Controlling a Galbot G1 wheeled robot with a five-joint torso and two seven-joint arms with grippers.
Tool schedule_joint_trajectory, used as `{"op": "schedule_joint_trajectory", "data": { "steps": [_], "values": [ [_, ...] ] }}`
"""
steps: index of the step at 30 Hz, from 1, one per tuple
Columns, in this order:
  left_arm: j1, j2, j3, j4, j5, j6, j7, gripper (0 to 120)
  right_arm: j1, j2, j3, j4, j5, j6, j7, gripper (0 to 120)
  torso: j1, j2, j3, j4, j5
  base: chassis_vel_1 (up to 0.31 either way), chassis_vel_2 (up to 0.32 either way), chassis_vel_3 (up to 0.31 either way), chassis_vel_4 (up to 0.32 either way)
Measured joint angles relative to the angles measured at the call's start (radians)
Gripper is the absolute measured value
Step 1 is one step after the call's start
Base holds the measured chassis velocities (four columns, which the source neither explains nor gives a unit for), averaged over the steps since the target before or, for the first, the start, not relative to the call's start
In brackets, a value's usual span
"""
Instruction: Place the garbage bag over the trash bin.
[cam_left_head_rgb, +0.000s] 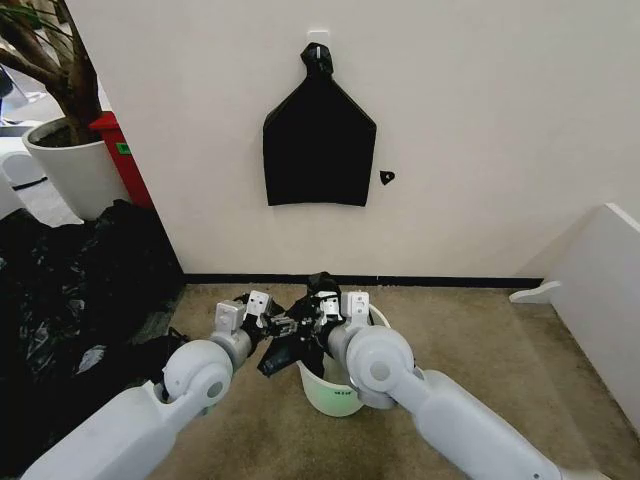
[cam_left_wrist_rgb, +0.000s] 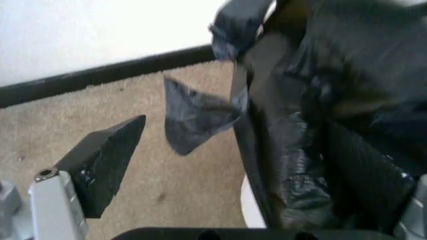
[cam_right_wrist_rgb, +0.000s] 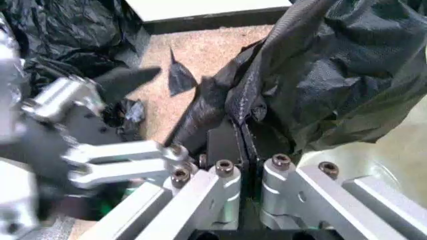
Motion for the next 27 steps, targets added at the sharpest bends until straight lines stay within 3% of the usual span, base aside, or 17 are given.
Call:
{"op": "schedule_joint_trajectory", "data": {
  "steps": [12,27],
  "values": [
    [-0.045,-0.046,0.041,0.084,0.024,0.029,-0.023,100,-0.006,-0.024,0.030,0.031,0.020,0.003,-0.005,0,0.000,0.000,0.000,-0.0002,-0.0002,0.000,0.000,0.000,0.000],
    [-0.039,-0.048,0.038,0.096,0.023,0.069,-0.050,100,-0.060,-0.097,0.138,0.089,0.058,-0.002,-0.001,0,0.000,0.000,0.000,-0.0001,-0.0001,0.000,0.000,0.000,0.000]
  ]
}}
